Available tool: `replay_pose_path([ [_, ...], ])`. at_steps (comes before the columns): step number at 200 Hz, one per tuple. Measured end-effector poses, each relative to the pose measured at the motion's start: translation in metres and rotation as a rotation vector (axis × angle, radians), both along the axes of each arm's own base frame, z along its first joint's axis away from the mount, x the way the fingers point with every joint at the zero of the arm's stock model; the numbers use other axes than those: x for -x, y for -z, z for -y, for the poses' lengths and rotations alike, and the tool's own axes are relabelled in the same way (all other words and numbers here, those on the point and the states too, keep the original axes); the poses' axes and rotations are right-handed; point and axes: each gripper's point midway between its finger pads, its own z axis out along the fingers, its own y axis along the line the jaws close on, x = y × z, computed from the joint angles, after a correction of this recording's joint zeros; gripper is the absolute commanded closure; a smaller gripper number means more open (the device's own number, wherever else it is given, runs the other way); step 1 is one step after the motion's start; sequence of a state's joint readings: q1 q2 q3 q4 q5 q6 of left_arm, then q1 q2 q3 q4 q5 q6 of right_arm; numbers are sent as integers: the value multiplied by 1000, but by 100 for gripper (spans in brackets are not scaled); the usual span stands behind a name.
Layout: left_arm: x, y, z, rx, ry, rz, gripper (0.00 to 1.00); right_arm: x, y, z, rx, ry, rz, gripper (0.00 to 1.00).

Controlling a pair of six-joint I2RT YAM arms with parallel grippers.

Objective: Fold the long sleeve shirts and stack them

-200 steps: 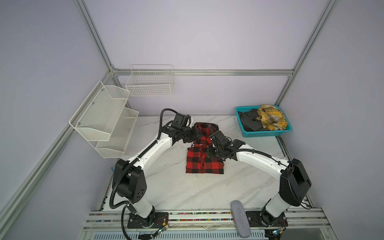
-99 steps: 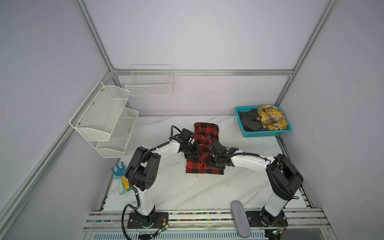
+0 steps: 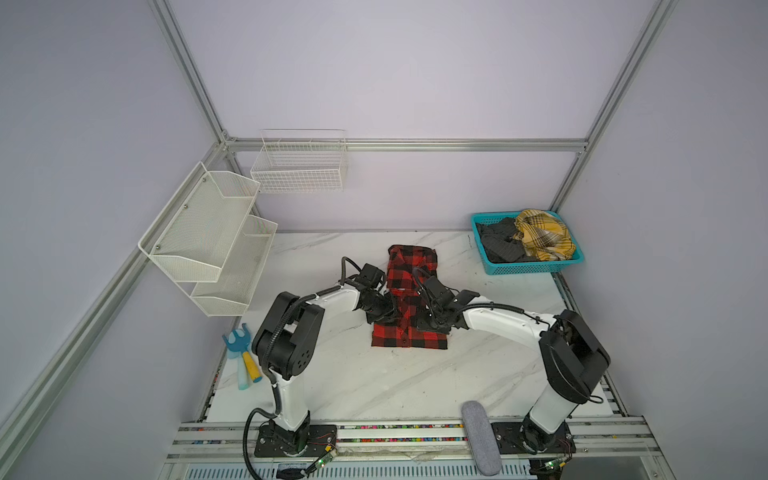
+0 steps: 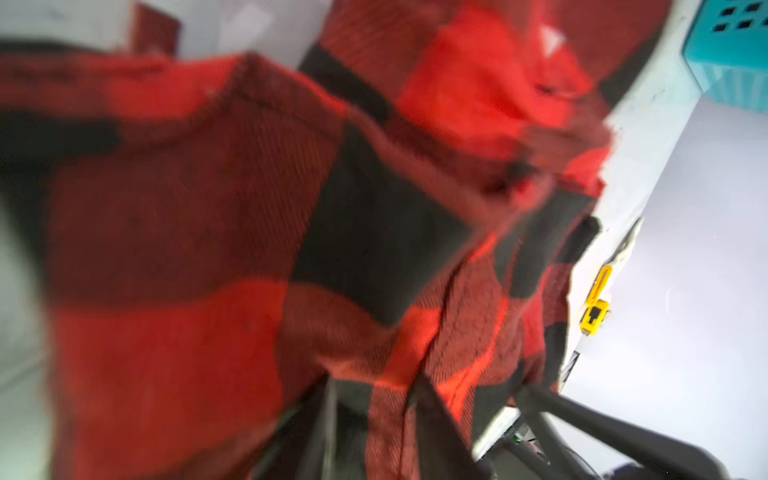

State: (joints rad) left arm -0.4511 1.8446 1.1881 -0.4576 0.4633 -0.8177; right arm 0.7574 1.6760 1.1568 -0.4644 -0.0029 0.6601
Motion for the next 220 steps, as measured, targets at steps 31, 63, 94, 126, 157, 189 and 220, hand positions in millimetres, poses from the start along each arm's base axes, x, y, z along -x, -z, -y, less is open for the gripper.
replay_pose_path([
  [31, 7, -72, -19, -5, -12, 151, 45, 0, -55, 7, -55, 18, 91, 52],
  [63, 21, -136, -61, 33, -81, 305, 39, 10, -75, 20, -65, 22, 109, 47],
  [94, 51, -94, -112, 20, -189, 196, 39, 31, -51, 34, -35, 16, 46, 37],
  [126, 83, -37, -113, 35, -187, -17, 39, 51, -19, 46, -2, 14, -43, 37],
  [157, 79, -25, -104, 80, -171, -52, 40, 58, 3, 57, -11, 39, -110, 38],
  [189, 75, 2, -99, 85, -164, -114, 40, 57, 29, 73, -38, 89, -175, 41],
  [220, 80, 18, -99, 82, -163, -159, 41, 55, 46, 78, -57, 109, -218, 42],
])
